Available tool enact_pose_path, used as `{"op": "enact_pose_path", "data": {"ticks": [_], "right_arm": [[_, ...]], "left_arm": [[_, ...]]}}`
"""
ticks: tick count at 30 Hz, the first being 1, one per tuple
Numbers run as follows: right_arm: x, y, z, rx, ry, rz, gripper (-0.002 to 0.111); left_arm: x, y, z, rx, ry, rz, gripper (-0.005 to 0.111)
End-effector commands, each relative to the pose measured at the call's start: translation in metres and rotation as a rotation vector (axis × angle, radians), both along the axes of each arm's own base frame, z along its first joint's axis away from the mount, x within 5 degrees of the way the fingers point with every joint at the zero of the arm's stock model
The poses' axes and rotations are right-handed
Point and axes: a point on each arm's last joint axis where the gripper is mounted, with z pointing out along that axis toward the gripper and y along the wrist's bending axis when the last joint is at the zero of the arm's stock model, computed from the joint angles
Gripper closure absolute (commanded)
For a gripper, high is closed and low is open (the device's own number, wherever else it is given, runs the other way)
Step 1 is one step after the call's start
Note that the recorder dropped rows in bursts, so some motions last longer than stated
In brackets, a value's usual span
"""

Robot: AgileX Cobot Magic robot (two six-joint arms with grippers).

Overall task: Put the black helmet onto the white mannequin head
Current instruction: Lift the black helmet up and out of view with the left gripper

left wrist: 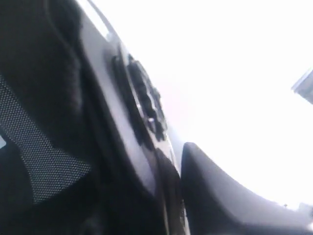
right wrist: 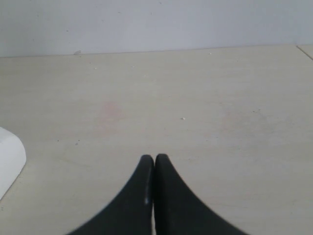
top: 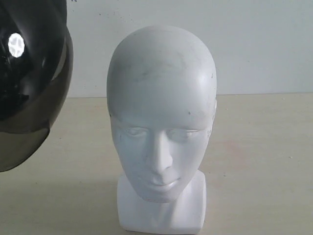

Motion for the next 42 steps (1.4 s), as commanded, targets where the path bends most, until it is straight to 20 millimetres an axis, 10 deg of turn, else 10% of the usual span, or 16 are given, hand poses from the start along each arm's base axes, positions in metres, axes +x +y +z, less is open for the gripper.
{"op": "enact_pose_path", "data": {"ticks": [1,20,33,42], "right_arm": [[0.0,0.0,0.002,-0.006,-0.018,-0.005,0.108],[0.0,-0.001,0.003,-0.009,-0.031,-0.005,0.108],[-0.005,-0.003,0.06,0.189,-0.673,-0.024,0.108],[-0.007,-0.006,0.066,0.388,-0.735,-0.032,0.108]], "left_arm": [[-0.03,0.006,0.027,-0.141,-0.209,-0.03,0.103],[-0.046,0.015,0.042,-0.263,-0.329,0.013,0.103],[-0.045,0.019,0.05,-0.375,-0.357,0.05,0.103],[-0.046,0.021,0.053,-0.455,-0.354,0.056,0.103]]}}
